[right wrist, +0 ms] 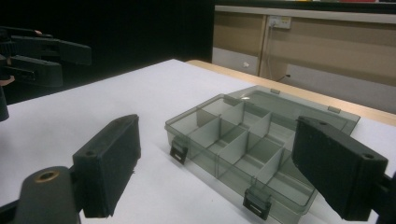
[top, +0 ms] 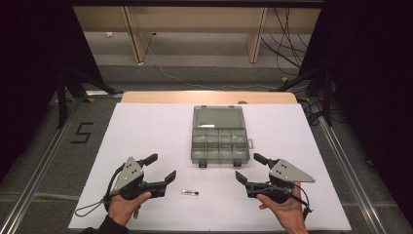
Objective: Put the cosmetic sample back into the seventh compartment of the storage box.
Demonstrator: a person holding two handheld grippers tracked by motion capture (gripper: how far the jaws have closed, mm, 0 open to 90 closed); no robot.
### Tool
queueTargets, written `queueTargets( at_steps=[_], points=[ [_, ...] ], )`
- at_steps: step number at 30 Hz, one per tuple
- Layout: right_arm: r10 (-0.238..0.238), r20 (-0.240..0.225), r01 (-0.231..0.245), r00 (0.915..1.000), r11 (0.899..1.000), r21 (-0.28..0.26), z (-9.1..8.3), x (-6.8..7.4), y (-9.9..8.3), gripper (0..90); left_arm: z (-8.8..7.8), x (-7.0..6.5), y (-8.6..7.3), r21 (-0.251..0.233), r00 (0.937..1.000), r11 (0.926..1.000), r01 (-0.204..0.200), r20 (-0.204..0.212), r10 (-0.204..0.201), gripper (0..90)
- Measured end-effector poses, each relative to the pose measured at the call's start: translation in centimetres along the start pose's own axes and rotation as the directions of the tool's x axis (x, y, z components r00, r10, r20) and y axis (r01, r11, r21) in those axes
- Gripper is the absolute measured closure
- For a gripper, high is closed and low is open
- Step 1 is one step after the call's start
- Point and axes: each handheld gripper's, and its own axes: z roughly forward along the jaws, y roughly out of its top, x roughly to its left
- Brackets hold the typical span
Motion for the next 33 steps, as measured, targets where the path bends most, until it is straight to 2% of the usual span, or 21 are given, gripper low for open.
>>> queueTargets(
  at_steps=[2, 4, 9, 10, 11, 14, 15, 19, 20, 21, 23, 29, 31, 33],
  points=[
    [-0.006, 0.004, 0.006, 1.0000, 1.000, -0.004, 0.1, 0.0, 0.0, 16.5, 0.0, 0.0, 0.0, 0.001, 1.0000, 1.0000, 0.002, 0.000, -0.002, 15.5],
    [0.001, -0.014, -0.001, 0.9999, 1.000, -0.010, 0.2, 0.0, -0.1, 16.5, 0.0, 0.0, 0.0, 0.000, 1.0000, 1.0000, -0.001, 0.000, 0.001, 15.5],
    [-0.012, -0.013, 0.012, 0.9998, 1.000, 0.013, 0.2, 0.1, -0.1, 16.2, 0.0, 0.1, 0.0, 0.000, 1.0000, 1.0000, -0.006, -0.001, 0.006, 15.5],
    [-0.009, -0.032, 0.009, 0.9994, 1.000, 0.017, 0.3, 0.2, -0.1, 16.1, 0.0, 0.0, 0.0, 0.000, 1.0000, 1.0000, 0.000, -0.001, 0.000, 15.5],
    [-0.018, -0.022, 0.018, 0.9996, 1.000, 0.020, 0.4, 0.2, -0.1, 16.1, 0.0, 0.0, 0.0, 0.001, 1.0000, 1.0000, 0.000, -0.002, 0.000, 15.5],
    [-0.016, -0.041, 0.018, 0.9990, 0.999, 0.034, 0.5, 0.3, -0.1, 16.1, 0.0, 0.0, 0.0, 0.000, 1.0000, 1.0000, 0.000, -0.002, 0.000, 15.5],
    [-0.008, -0.049, 0.009, 0.9988, 1.000, 0.021, 0.6, 0.4, -0.1, 16.1, 0.0, 0.0, 0.0, 0.000, 1.0000, 1.0000, 0.000, -0.002, 0.000, 15.5],
    [-0.037, -0.041, 0.038, 0.9984, 0.999, 0.031, 0.7, 0.4, -0.1, 16.1, 0.0, 0.0, 0.0, 0.002, 1.0000, 1.0000, -0.001, -0.002, 0.001, 15.5],
    [-0.032, -0.054, 0.035, 0.9981, 0.998, 0.057, 0.6, 0.4, -0.1, 16.1, 0.0, 0.0, 0.0, 0.002, 1.0000, 1.0000, -0.001, -0.002, 0.001, 15.5],
    [-0.027, -0.065, 0.030, 0.9975, 0.998, 0.047, 0.9, 0.6, -0.1, 16.1, 0.0, 0.0, 0.0, 0.003, 1.0000, 1.0000, -0.002, -0.002, 0.002, 15.5],
    [-0.057, -0.062, 0.060, 0.9965, 0.996, 0.060, 0.9, 0.6, 0.0, 16.2, 0.0, 0.0, 0.0, 0.002, 1.0000, 1.0000, 0.000, -0.003, 0.000, 15.5],
    [-0.063, -0.099, 0.072, 0.9931, 0.994, 0.087, 1.0, 1.0, 0.4, 17.3, 0.0, 0.0, 0.0, 0.004, 1.0000, 1.0000, -0.002, -0.004, 0.002, 15.5],
    [-0.095, -0.112, 0.106, 0.9892, 0.990, 0.091, 1.3, 1.2, 0.6, 17.4, 0.0, 0.0, 0.0, 0.004, 1.0000, 1.0000, -0.003, -0.004, 0.003, 15.5],
    [-0.095, -0.126, 0.109, 0.9875, 0.989, 0.101, 1.5, 1.4, 0.7, 17.7, 0.0, 0.0, 0.0, 0.004, 1.0000, 1.0000, -0.003, -0.005, 0.003, 15.5]
  ],
)
